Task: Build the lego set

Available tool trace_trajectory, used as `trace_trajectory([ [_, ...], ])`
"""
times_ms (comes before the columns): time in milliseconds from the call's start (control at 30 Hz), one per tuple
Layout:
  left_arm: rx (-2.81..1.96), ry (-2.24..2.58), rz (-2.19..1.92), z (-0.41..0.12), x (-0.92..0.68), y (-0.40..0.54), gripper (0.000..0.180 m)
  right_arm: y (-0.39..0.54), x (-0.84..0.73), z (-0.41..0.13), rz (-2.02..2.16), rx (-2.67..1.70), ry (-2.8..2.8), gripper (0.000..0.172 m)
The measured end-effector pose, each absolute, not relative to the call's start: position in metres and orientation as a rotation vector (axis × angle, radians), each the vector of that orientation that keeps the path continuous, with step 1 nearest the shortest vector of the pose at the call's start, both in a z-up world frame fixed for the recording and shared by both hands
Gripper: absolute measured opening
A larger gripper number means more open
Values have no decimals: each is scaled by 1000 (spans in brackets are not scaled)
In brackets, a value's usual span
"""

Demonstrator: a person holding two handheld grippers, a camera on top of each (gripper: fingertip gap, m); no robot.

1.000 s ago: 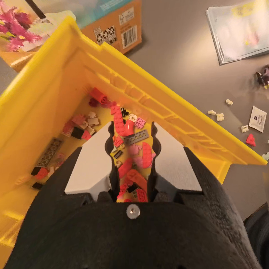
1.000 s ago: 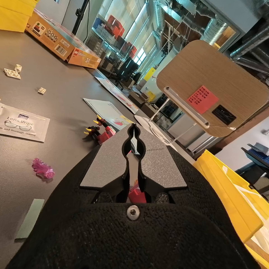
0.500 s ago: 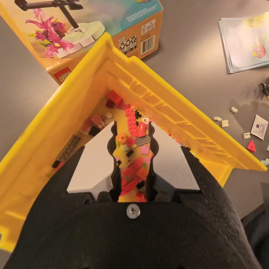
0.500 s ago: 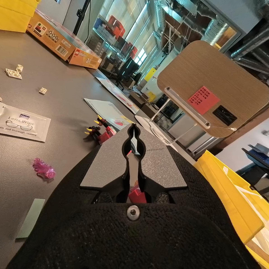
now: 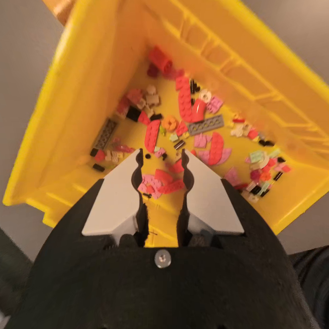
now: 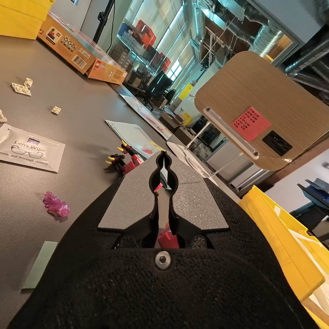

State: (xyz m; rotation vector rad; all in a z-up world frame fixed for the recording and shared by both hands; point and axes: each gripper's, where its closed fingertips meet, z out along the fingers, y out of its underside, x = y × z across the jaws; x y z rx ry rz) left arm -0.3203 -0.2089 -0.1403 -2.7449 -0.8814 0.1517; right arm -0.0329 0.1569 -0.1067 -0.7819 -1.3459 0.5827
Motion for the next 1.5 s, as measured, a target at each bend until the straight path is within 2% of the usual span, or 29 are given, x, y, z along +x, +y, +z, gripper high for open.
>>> trace_trajectory([
  [300,-3000,-904,408,-145,-314,-249,42,154,-34,-109,573,-769,-1364,0],
  [433,-3047,-828,146,-155,-271,-236,43,151,-34,-110,574,-751,-1380,0],
  [600,-3083,-772,41,-174,-247,-228,54,150,-34,-111,572,-746,-1387,0],
  [733,-3098,-783,-22,-191,-240,-224,55,150,-34,-111,573,-746,-1387,0],
  [867,-3071,-703,5,-189,-244,-215,16,149,-34,-111,574,-745,-1389,0],
  [1133,-2828,-602,397,-165,-305,-198,16,149,-34,-110,576,-744,-1388,0],
  [1167,-2816,-627,370,-164,-305,-199,21,149,-34,-110,576,-744,-1389,0],
  [1267,-2898,-720,33,-172,-272,-208,51,149,-34,-111,574,-741,-1392,0],
  [1500,-2899,-595,-130,-148,-224,-207,69,148,-34,-111,572,-736,-1399,0],
])
